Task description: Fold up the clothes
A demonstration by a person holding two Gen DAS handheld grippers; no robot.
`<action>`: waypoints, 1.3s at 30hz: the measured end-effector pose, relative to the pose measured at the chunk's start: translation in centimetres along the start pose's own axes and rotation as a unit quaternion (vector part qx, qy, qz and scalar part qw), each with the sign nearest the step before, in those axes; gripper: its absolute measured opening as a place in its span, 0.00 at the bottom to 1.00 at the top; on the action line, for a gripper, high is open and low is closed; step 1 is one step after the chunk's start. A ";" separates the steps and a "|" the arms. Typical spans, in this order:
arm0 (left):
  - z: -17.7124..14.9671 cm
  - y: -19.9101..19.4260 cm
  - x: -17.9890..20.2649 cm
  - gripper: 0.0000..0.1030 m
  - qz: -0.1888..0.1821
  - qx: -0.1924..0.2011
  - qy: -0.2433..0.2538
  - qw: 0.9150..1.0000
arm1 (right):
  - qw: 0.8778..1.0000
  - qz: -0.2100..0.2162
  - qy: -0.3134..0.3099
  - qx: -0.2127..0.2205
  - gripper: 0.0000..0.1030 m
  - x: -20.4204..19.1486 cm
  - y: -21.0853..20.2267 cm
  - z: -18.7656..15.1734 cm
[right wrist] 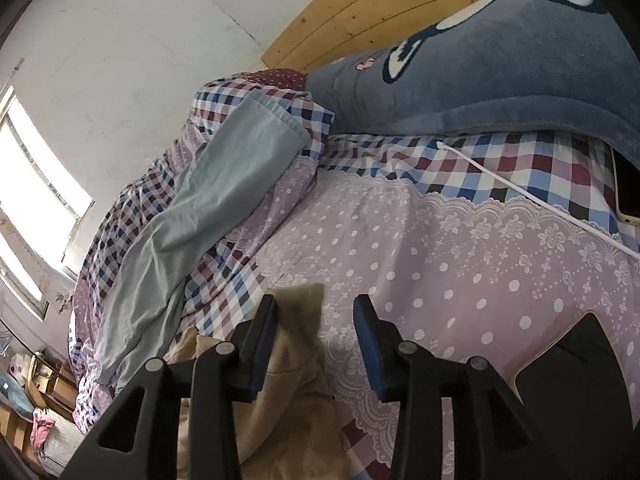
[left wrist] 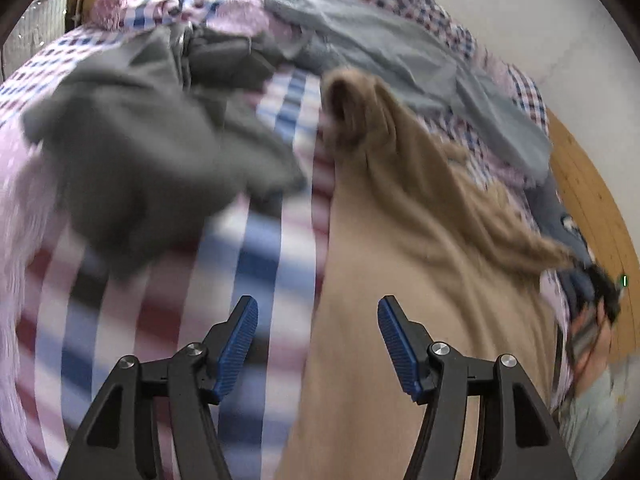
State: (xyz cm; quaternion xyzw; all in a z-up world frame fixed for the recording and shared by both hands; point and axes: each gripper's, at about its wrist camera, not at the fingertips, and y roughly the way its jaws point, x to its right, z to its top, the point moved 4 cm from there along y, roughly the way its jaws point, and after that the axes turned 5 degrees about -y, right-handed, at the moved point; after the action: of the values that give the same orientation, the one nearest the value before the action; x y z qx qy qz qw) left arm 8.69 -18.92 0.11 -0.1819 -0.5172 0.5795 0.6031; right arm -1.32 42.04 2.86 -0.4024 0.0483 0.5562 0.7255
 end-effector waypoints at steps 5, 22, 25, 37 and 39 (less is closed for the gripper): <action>-3.9 -1.8 -1.0 0.65 -0.013 -0.010 -0.021 1.000 | 1.000 0.027 -0.011 0.009 0.42 -0.9 -0.7 0.3; -9.4 -3.7 -3.8 0.64 -0.052 -0.062 -0.103 0.991 | 0.995 0.097 -0.008 -0.019 0.42 -1.5 -3.9 -2.1; -10.4 -3.9 -3.7 0.64 -0.053 -0.073 -0.105 0.990 | 0.994 0.102 -0.024 -0.023 0.42 -1.7 -5.0 -2.6; -11.6 -4.3 -4.9 0.51 -0.122 -0.074 -0.166 0.976 | 0.988 0.122 -0.067 -0.064 0.42 0.3 -10.2 -5.5; -11.4 -4.5 -5.0 0.50 -0.137 -0.069 -0.171 0.973 | 0.986 0.125 -0.080 -0.072 0.42 0.7 -11.3 -6.3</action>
State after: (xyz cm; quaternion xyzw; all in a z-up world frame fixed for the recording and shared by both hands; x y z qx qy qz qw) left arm 21.53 -20.18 -2.80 -0.0487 -0.6710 0.4773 0.5653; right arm 10.90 37.93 4.31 -0.3989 -0.0002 0.6748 0.6209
